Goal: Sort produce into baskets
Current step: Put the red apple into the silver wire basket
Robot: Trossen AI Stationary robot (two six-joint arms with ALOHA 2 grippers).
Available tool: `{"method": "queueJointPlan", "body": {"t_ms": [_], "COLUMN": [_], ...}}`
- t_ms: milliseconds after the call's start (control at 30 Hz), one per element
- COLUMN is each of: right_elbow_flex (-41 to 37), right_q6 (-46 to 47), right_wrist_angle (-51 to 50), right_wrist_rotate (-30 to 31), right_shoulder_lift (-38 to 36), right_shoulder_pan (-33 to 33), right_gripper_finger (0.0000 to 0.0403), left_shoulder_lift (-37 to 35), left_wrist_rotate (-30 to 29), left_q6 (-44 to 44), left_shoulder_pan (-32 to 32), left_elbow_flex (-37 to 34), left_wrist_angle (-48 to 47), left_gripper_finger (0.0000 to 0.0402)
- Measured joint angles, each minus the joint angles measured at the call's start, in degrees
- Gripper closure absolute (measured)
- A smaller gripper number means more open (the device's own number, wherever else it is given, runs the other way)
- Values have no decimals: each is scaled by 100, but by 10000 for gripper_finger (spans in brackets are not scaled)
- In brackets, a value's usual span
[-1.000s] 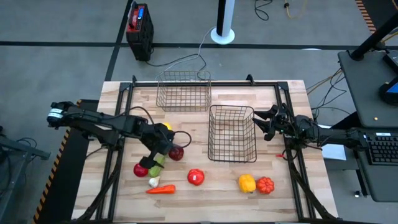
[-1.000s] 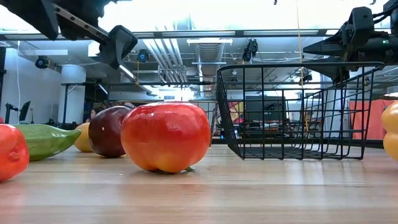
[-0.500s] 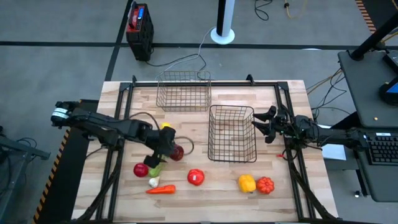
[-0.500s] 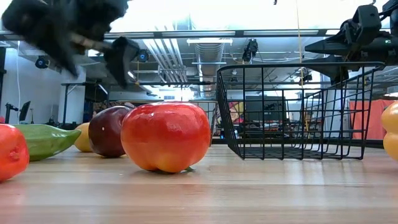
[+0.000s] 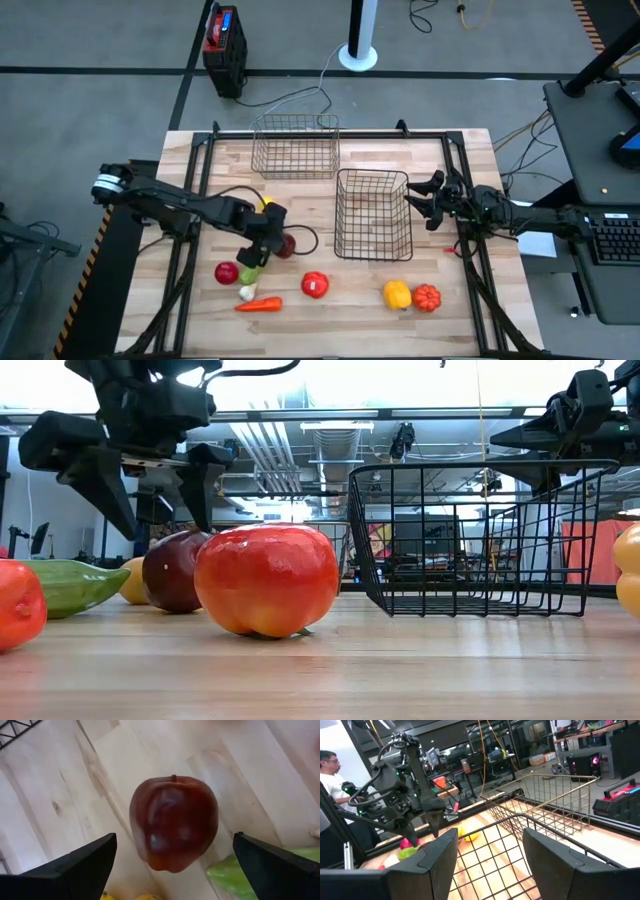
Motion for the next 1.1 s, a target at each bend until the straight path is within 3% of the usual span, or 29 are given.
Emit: {"method": "queueJointPlan", "body": {"t_ms": [800,1100], "right_elbow_flex": [0,0], "right_q6": [-26,-59], "right_wrist_angle": [-51,-57], "right_wrist_rotate": [2,3], "right_shoulder_lift": [0,0], "right_shoulder_pan": [0,0], "right_gripper_finger": [188,188], "left_shoulder_lift": [855,935], "left_wrist_rotate": [22,39], "left_q6": [-69,-128], "left_shoulder_pan": [15,15], "left_elbow_flex": [-49,-52], "left_wrist_angle": [685,822], "left_gripper_finger": [21,62]}}
